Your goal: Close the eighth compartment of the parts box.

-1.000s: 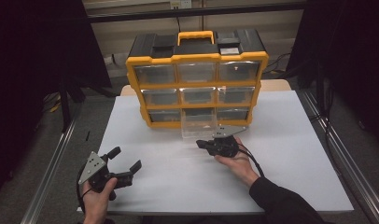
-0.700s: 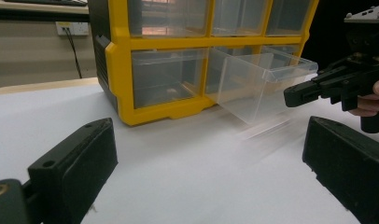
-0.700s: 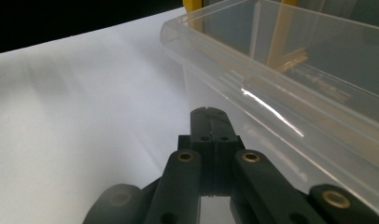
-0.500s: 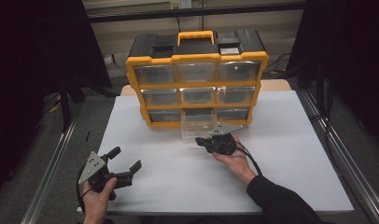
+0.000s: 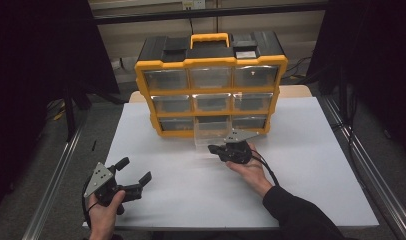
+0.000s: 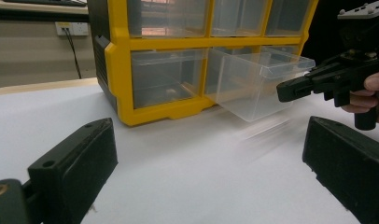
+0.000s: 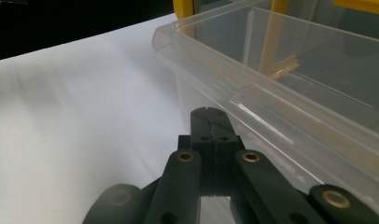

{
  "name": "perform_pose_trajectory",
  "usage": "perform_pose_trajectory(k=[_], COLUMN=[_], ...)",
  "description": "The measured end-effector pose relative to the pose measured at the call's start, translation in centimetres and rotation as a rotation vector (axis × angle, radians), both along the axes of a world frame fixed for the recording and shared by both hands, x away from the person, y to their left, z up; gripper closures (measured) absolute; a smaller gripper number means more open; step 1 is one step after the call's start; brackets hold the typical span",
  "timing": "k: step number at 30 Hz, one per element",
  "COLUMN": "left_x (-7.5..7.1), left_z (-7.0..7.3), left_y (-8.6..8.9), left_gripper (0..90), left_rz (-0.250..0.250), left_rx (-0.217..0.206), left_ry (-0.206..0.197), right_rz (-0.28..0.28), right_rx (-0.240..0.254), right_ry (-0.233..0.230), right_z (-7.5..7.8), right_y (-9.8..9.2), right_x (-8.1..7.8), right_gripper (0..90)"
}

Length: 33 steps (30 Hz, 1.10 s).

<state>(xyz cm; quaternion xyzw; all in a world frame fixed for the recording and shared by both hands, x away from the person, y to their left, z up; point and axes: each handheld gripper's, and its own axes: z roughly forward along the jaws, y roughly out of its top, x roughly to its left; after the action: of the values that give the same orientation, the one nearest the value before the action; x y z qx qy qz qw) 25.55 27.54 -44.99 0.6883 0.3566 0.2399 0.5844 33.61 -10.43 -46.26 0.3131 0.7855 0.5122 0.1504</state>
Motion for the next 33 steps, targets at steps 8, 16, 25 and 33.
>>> perform_pose_trajectory(k=[8, 16, 25, 33], left_x=[0.0, 0.0, 0.0, 0.0], left_z=[0.0, 0.0, 0.0, 0.0], left_y=[-0.1, -0.1, -0.1, 0.0], left_gripper=[2.9, 2.9, 2.8, 2.9], left_rz=[-0.002, -0.004, -0.002, -0.003], left_rx=[-0.004, -0.004, -0.008, -0.004], left_ry=[0.001, 0.004, 0.008, 0.002], right_rz=[0.000, -0.001, -0.013, -0.015], right_rx=[0.009, 0.015, 0.012, 0.023], right_ry=[-0.005, -0.010, -0.013, -0.017], right_z=[0.1, 0.0, 0.0, 0.1], right_y=[0.3, 0.5, 0.5, 0.8], right_x=[0.4, 0.5, 0.9, 1.4], right_gripper=[90.0, 90.0, 90.0, 90.0])
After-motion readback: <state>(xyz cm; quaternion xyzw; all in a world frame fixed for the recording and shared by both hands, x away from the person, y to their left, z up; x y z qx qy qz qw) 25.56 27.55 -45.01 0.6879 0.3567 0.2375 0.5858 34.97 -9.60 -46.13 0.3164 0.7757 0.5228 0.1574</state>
